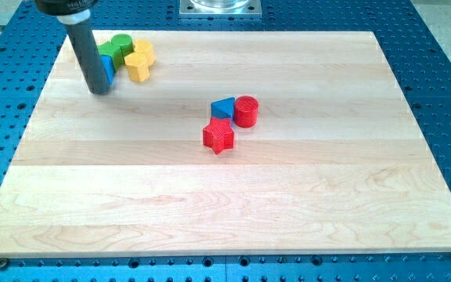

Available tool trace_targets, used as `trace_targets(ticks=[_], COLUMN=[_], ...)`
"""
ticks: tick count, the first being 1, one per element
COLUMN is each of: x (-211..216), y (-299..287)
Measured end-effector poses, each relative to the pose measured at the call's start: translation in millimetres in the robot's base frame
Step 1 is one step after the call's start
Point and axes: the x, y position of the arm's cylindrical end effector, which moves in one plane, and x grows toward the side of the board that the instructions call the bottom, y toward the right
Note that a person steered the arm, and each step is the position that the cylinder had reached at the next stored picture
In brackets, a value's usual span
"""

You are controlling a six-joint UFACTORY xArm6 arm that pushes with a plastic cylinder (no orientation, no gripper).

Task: Push the green star into the yellow heart

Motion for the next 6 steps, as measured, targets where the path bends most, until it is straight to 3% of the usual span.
trace_targets(ticks=[2,3,4,5,6], x=[-2,-57,-77,-77,-77], y=[-59,-86,-35,58,53])
